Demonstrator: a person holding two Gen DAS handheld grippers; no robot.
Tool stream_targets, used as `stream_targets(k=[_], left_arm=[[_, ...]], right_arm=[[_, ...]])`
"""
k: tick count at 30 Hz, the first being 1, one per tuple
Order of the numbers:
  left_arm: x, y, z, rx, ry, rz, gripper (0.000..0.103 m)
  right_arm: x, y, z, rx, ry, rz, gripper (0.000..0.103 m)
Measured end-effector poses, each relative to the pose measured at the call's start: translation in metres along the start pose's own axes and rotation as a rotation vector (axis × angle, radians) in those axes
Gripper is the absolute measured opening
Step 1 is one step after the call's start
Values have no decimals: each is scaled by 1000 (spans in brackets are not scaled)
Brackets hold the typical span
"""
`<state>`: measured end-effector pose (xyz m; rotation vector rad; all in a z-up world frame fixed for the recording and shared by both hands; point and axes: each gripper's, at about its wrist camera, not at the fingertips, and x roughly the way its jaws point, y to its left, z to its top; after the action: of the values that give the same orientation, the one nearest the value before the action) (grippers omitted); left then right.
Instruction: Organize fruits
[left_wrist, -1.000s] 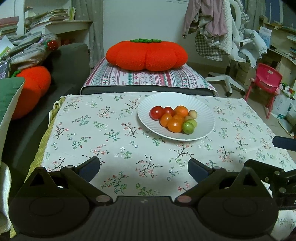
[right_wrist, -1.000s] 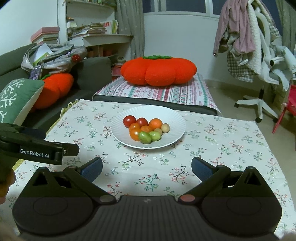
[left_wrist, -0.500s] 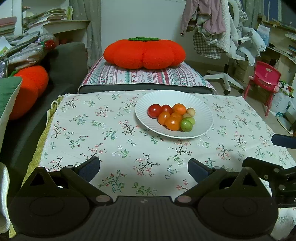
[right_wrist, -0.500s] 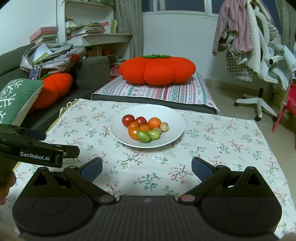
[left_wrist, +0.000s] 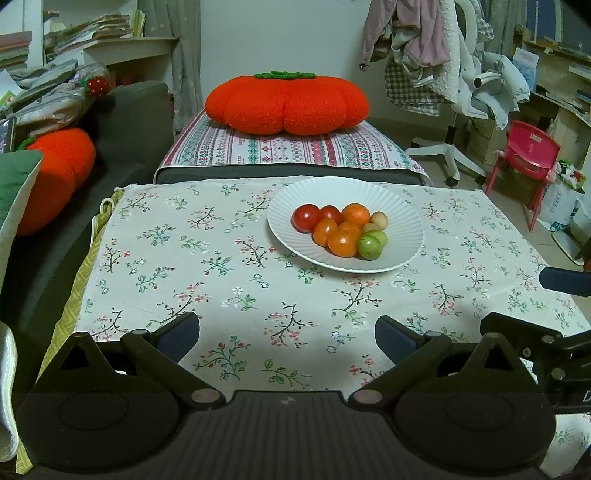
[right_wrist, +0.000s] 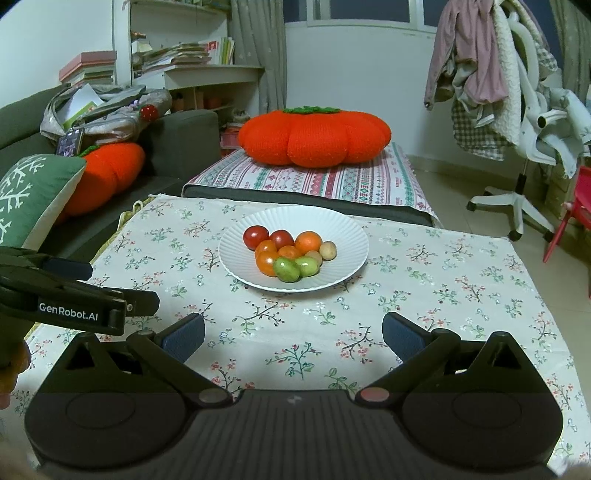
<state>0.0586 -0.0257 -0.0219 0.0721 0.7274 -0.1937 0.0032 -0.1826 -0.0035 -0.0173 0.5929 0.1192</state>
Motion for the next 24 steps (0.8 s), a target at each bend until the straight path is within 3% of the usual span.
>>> stream_targets(k=[24], left_arm=[[1,-2,-1,0,4,2,87]], right_arm=[[1,-3,-1,33,19,24,103]])
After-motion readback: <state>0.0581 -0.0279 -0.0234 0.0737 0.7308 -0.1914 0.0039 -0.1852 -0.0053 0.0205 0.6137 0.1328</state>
